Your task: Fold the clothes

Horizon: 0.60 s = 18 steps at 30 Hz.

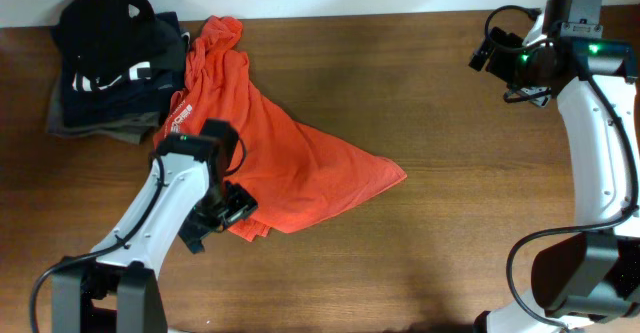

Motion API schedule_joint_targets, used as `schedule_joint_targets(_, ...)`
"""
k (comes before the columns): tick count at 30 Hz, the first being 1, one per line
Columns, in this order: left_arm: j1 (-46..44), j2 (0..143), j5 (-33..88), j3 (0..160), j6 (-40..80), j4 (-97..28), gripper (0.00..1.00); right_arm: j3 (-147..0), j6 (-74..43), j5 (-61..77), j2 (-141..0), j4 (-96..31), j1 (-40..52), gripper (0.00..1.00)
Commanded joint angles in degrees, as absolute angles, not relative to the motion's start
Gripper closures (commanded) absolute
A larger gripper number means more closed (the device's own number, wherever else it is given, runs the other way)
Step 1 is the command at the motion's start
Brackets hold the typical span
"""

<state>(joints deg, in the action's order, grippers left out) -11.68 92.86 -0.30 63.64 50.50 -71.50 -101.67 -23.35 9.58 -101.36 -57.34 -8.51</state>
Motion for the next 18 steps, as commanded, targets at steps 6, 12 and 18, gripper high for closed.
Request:
schedule_joint_targets(6,-7.79,93.36,5.17,53.76,45.91,-61.19,0.07,-101.14,-22.90,9.69,-101.65,-57.74,-8.08,0.01)
schedule_joint_targets(12,-7.81,96.60,5.19,53.65,43.40,-54.19,0.07,-100.79,-22.85,9.69,-101.65,-58.83,-7.79,0.01)
schedule_joint_targets(18,-7.70,101.82,5.82,53.65,43.16,-50.30,0.09,-96.38,-22.92,9.74,-101.65,-59.11,-7.38,0.03)
